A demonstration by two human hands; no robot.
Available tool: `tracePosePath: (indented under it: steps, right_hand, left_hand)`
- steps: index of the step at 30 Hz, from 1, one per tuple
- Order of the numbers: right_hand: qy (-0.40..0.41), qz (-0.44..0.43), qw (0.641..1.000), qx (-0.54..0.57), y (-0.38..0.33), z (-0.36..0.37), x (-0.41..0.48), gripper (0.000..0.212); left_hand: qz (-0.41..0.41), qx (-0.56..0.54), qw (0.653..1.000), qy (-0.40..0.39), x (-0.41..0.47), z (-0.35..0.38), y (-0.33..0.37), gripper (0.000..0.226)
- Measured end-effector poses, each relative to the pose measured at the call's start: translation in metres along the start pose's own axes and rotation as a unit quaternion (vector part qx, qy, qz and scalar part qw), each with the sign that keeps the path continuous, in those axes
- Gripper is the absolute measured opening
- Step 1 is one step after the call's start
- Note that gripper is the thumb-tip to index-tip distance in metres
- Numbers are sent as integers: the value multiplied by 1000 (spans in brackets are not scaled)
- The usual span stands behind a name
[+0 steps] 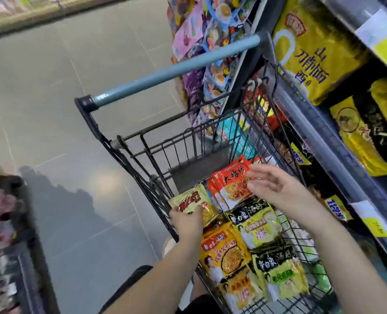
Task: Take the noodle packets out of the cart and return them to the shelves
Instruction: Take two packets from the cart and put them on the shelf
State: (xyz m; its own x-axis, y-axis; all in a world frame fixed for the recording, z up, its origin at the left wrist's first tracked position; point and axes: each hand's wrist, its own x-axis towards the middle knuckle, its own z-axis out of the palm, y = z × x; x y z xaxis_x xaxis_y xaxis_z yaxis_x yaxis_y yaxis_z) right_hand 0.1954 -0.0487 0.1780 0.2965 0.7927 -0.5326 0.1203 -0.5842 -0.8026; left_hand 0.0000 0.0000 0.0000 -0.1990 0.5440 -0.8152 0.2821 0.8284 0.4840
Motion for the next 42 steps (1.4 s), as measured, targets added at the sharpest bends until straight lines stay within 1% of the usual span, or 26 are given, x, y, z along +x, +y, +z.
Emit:
tracePosePath:
  steps: [2,5,10,13,16,19,22,25,28,29,30,32,33,37,40,41,42]
  right_hand:
    - [-3,3,1000,-4,3,-5,8,60]
    - [3,4,1000,2,17,-16,17,66]
    - [15,10,1000,26,44,-27,22,62]
    - [14,16,999,41,58,-32,21,57]
    - [20,22,999,44,68,-35,20,61]
    - [19,23,999,46,75,-39,20,63]
    - [29,15,998,55,77,-41,20,63]
    - [31,8,997,65,82,-42,21,63]
    - [35,10,996,77,88,-43,21,65]
    - [36,11,996,79,89,-44,20,68]
    - [39,11,996,80,91,-45,18,76]
    - [46,10,996,81,95,-46,13,92]
    - [49,11,995,83,97,-46,11,94]
    - [54,29,993,102,103,-40,-1,90]
    - [61,49,990,115,111,-35,-8,70]
    - [64,57,989,120,112,-35,-10,67]
    - [66,63,988,124,114,-35,-11,67]
  left_hand:
    - [-8,-12,999,35,4,9,-4,89]
    - [-14,-35,998,55,16,21,-13,93]
    - [-2,-21,995,97,43,42,-30,97]
    - [-23,-32,992,119,50,51,-39,96]
    - [-23,-25,989,144,52,62,-43,93]
    - [-20,2,988,153,59,70,-51,104]
    - [-40,9,989,145,68,75,-54,112]
    - [-52,22,988,146,72,77,-56,110]
    - [-35,83,985,146,68,77,-58,102]
    - [-29,96,984,144,67,78,-60,97]
    - [-27,105,984,143,66,78,-60,94]
    - [-34,131,981,136,66,80,-63,95]
    - [-39,142,980,134,67,80,-64,97]
    - [-37,157,978,134,67,79,-65,100]
    - [-36,150,977,146,66,77,-65,109]
    - [-36,147,977,149,67,76,-65,111]
    - [-39,140,978,151,66,76,-64,114]
